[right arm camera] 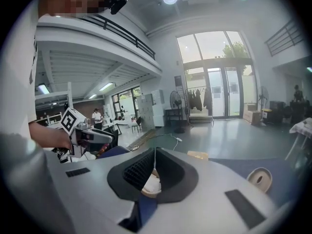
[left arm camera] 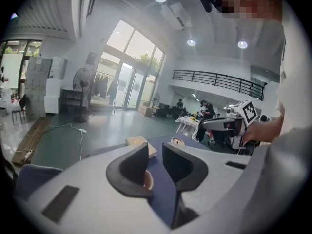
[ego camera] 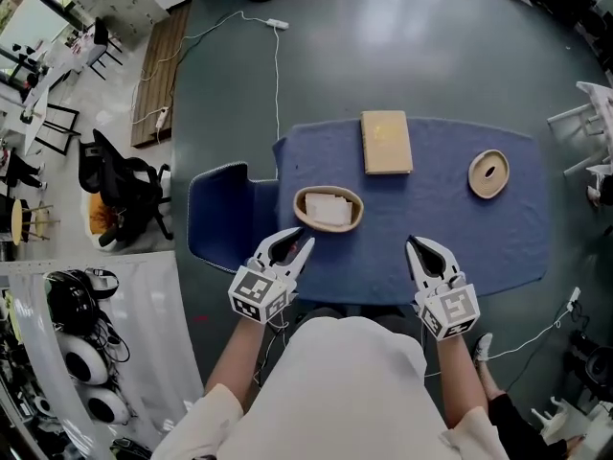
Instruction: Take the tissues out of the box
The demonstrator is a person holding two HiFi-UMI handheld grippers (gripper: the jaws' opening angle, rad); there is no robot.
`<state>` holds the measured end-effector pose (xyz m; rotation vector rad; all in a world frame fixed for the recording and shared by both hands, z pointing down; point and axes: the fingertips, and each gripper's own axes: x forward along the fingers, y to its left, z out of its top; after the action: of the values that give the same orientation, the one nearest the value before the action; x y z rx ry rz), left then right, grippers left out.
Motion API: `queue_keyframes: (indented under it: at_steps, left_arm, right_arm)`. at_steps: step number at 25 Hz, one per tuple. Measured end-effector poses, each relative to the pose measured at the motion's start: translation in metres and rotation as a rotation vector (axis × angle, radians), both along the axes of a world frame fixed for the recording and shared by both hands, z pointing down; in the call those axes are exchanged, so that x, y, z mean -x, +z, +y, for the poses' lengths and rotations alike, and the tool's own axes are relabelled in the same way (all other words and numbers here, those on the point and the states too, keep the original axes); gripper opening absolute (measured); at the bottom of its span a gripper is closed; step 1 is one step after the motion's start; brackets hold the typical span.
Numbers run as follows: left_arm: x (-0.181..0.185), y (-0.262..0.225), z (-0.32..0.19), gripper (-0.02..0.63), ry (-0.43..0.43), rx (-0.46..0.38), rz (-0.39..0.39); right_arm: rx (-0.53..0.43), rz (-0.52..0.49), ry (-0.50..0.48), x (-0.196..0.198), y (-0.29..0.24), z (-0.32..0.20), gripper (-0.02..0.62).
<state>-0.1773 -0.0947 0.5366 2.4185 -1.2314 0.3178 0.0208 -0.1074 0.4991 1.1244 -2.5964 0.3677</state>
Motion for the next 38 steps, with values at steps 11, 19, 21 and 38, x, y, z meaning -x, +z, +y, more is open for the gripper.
queue_keyframes:
  at_steps: [11, 19, 21, 38]
  left_arm:
    - [-0.038, 0.111, -0.051, 0.103, 0.176, 0.108, -0.172]
    - [-0.043, 0.215, -0.057, 0.12, 0.367, 0.226, -0.429]
    - [-0.043, 0.233, -0.059, 0.121, 0.405, 0.246, -0.471]
    - [-0.047, 0.33, -0.068, 0.195, 0.775, 0.286, -0.819]
  right_arm:
    - [0.134, -0.004, 0.009, -0.013, 0.067, -0.03, 0.034]
    - [0.19, -0.012, 0.021, -0.021, 0.092, -0.041, 0.034]
    - [0.201, -0.01, 0.017, -0.021, 0.099, -0.044, 0.034]
    - [0.306, -0.001, 0.04, -0.02, 0.145, -0.062, 0.034]
